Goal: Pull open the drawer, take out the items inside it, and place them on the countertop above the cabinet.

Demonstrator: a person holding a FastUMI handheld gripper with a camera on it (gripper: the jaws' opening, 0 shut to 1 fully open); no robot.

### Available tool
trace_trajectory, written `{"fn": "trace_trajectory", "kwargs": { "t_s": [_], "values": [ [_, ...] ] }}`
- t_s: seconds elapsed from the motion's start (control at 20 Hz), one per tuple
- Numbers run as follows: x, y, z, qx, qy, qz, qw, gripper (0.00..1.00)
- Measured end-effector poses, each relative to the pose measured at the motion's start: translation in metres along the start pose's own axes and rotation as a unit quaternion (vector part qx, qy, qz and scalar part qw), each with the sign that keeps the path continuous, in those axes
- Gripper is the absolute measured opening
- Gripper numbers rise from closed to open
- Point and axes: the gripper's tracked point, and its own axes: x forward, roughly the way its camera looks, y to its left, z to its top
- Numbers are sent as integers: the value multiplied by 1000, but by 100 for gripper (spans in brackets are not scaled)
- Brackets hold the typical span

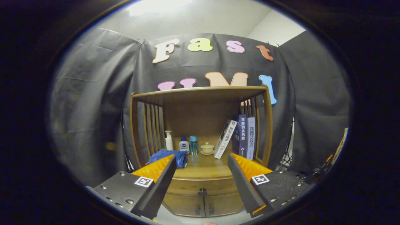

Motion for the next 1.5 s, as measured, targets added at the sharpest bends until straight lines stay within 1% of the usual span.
{"fn": "trace_trajectory", "kwargs": {
  "t_s": [0.1,0.15,0.2,0.35,0.5,0.65,0.8,0.95,1.1,1.35,1.5],
  "values": [
    [4,0,-5,19,1,1,1000,99],
    [7,2,-9,34,-3,9,999,99],
    [12,-2,-16,36,1,4,999,99],
    [32,-14,-31,5,10,-9,1000,99],
    [49,-20,-31,-13,-5,-17,1000,99],
    [58,-19,-30,-13,-13,-20,1000,99],
    [62,-11,-37,-3,2,-17,1000,99],
    [68,-4,-33,-20,-7,-20,1000,99],
    [86,0,-55,-31,6,-27,999,99],
    [127,10,-102,-53,10,-20,998,99],
    [146,16,-136,-29,18,-9,999,99]
  ]
}}
